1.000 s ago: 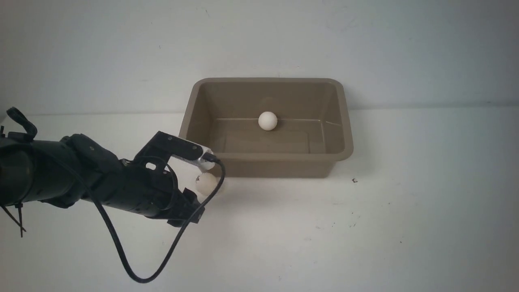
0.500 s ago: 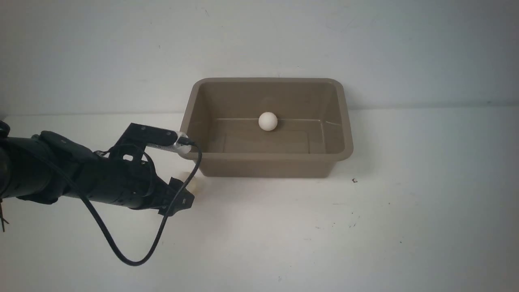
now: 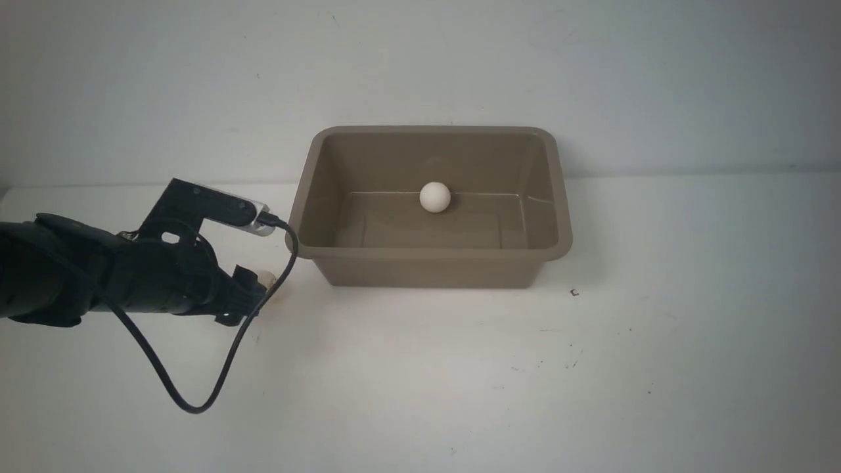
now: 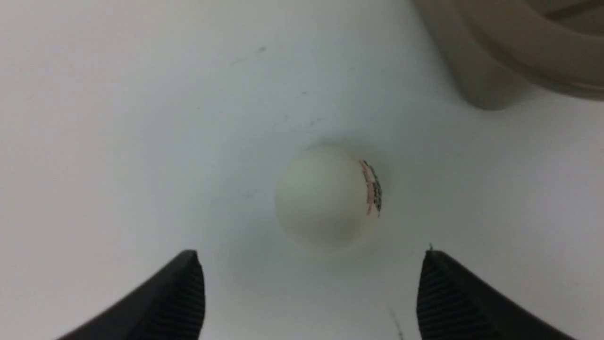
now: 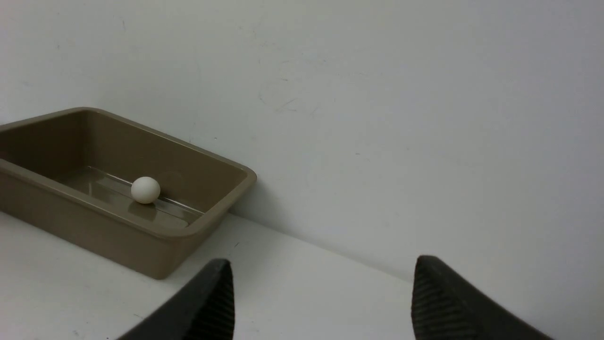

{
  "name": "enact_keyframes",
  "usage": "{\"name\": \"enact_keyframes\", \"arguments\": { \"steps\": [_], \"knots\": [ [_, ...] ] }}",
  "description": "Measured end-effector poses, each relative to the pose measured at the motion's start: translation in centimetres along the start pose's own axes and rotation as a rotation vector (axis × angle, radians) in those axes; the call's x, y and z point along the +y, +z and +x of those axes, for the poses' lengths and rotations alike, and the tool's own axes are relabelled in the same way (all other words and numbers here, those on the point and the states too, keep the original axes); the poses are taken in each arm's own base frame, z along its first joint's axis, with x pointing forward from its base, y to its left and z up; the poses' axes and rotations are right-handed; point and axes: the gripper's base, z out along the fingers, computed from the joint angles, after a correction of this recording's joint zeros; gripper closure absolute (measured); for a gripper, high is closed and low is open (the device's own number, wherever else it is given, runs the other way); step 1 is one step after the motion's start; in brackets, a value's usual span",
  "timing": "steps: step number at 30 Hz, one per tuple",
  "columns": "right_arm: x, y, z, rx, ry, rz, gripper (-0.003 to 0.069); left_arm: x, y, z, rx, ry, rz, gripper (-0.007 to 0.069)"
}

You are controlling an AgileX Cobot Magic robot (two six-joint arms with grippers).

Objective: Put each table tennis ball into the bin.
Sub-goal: Use the left arm to clamp the table tennis ball closest to it

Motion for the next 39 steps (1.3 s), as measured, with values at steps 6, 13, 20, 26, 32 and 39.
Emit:
{"name": "enact_keyframes", "arguments": {
  "steps": [6,13,20,26,32,39],
  "knots": [
    [0.0,0.0,0.0,0.0,0.0,0.0,0.0197,0.6,0.6,0.2,0.008,0.037,-0.013,0.0082],
    [0.1,0.0,0.2,0.02,0.0,-0.008,0.0197,3.0,1.1,-3.0,-0.095,0.025,-0.074,0.0082],
    [0.1,0.0,0.2,0.02,0.0,-0.008,0.0197,4.7,3.7,-2.8,-0.102,-0.115,-0.037,0.0082],
    [0.1,0.0,0.2,0.019,0.0,-0.008,0.0197,5.2,6.0,-0.9,-0.069,-0.152,0.008,0.0082],
    [0.1,0.0,0.2,0.019,0.0,-0.008,0.0197,5.2,7.2,-0.3,-0.05,-0.114,0.027,0.0129],
    [0.1,0.0,0.1,0.016,0.0,-0.006,0.0197,5.3,7.4,-0.6,-0.061,-0.105,0.032,0.0272]
  ]
}}
